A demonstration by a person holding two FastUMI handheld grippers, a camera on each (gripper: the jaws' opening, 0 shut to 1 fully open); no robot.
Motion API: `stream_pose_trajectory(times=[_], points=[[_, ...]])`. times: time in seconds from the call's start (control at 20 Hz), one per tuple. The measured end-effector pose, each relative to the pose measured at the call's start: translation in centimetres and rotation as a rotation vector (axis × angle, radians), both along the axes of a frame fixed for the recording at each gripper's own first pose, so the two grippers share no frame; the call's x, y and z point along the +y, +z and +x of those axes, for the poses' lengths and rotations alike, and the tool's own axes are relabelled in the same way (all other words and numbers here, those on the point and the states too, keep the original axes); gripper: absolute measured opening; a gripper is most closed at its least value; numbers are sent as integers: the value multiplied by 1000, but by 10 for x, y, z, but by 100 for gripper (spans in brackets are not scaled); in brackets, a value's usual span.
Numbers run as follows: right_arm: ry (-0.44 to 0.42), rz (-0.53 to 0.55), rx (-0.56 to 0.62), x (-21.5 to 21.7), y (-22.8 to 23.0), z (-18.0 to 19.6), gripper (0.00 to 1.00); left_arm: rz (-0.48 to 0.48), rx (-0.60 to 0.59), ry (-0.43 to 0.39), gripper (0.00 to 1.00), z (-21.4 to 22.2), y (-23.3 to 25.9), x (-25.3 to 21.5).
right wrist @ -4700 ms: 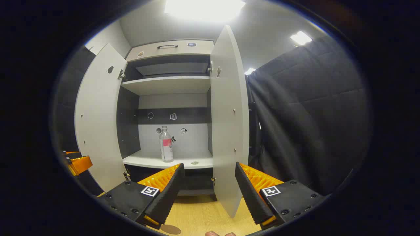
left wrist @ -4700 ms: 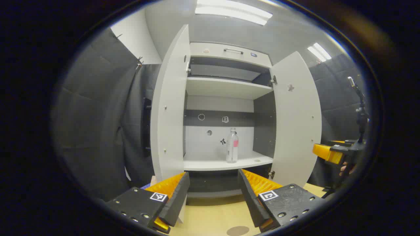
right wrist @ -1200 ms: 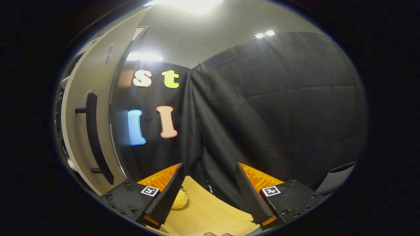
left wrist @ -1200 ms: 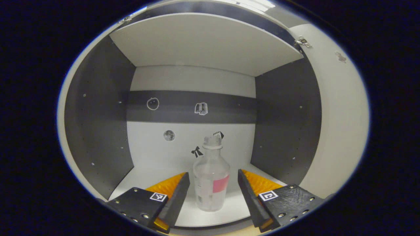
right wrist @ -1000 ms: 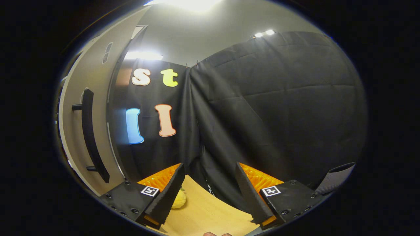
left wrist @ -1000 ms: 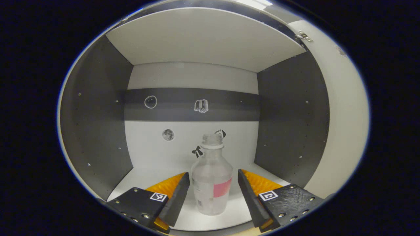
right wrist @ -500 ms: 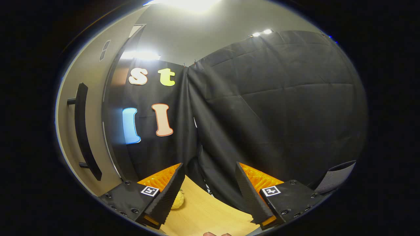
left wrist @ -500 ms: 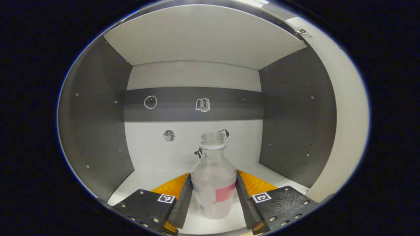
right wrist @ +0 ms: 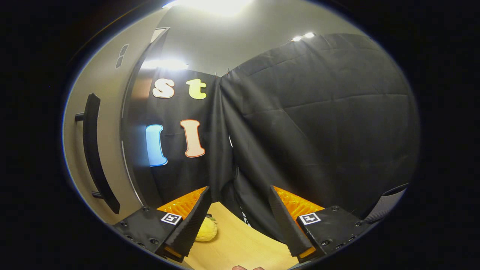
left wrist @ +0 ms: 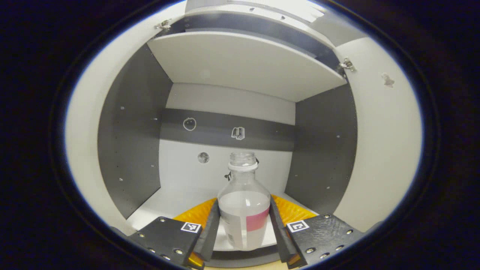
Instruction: Grasp the bottle in the cabinet with the left hand and place it on the coaster, then close the right door with the right hand and the left door with the left hand.
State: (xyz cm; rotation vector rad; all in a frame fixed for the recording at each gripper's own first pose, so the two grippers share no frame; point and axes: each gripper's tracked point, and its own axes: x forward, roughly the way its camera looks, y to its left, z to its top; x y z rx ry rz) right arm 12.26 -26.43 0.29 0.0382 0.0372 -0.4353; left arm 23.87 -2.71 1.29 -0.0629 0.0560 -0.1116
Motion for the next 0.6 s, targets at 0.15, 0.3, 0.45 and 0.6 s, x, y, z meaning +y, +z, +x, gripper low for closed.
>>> stream_pose_trajectory(times=[0.15, 0.3, 0.45, 0.6], points=[[19, 1, 12, 11, -4, -3, 96, 15, -30, -26, 75, -36, 15, 3], [33, -5, 20, 21, -5, -11, 98, -8, -47, -58, 67, -68, 30, 4], [43, -5, 10, 30, 1, -18, 98, -18, -62, -78, 67, -95, 36, 8], [46, -12, 5, 38, 4, -25, 98, -6, -55, -106, 67, -124, 22, 13]])
